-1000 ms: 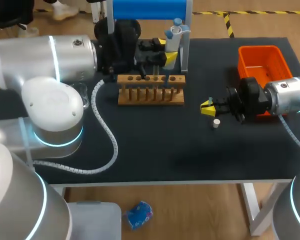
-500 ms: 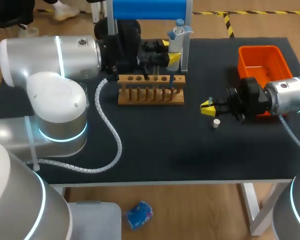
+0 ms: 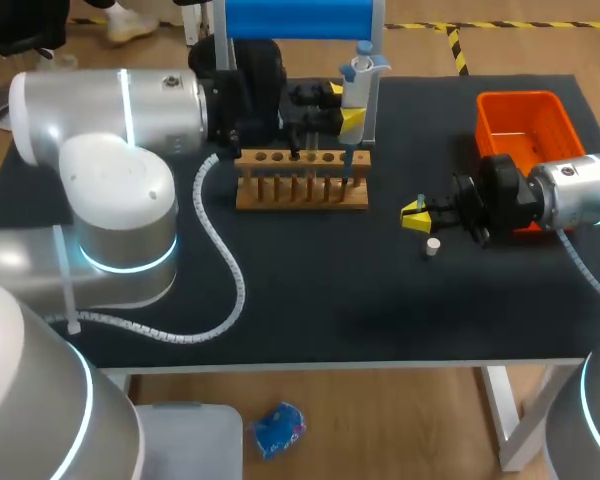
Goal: Invert the test tube, pick up the pipette, mount the tip to pipette, aspirate from beaker and dispense into the tube, eject the tip, return the pipette, and cap with the stopper.
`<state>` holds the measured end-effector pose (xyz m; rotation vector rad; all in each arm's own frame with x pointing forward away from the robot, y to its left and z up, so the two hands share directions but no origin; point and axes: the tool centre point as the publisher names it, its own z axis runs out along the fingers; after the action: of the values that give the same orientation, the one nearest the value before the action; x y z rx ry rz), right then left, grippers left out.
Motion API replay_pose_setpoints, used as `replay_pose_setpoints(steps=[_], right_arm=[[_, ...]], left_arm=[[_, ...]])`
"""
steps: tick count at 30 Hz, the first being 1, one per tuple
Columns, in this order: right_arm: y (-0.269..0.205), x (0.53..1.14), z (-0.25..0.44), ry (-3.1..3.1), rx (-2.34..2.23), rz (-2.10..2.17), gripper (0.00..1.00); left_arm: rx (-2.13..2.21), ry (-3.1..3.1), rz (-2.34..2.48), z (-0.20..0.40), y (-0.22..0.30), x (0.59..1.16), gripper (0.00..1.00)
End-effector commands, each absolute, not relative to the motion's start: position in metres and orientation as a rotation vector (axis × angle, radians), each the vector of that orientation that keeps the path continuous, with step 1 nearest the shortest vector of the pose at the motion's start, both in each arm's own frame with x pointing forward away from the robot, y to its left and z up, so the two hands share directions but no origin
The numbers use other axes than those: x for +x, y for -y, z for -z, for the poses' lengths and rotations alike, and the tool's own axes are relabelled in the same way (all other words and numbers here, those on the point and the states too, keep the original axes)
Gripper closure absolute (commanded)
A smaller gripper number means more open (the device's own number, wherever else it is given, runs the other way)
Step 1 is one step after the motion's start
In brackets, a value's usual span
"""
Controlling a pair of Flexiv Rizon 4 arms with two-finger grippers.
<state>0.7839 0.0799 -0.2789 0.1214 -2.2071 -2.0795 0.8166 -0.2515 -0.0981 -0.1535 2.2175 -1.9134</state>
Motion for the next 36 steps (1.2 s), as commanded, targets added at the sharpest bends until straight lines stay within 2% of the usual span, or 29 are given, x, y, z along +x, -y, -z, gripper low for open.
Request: replay_pose_setpoints(steps=[1, 12, 36], right_arm=[[-0.08, 0.784, 0.278, 2.209, 0.122, 2.077, 1.0], [-0.08, 0.784, 0.278, 2.209, 0.122, 2.077, 1.0], [-0.166, 0.819, 0.293, 2.179, 0.134, 2.083, 1.0]], left_arm=[[-0.152, -2.234, 1.89, 0.093, 0.249, 0.818, 1.0], [-0.152, -2.234, 1.89, 0.093, 0.249, 0.818, 1.0], [-0.152, -2.234, 1.89, 0.093, 0.249, 0.818, 1.0]])
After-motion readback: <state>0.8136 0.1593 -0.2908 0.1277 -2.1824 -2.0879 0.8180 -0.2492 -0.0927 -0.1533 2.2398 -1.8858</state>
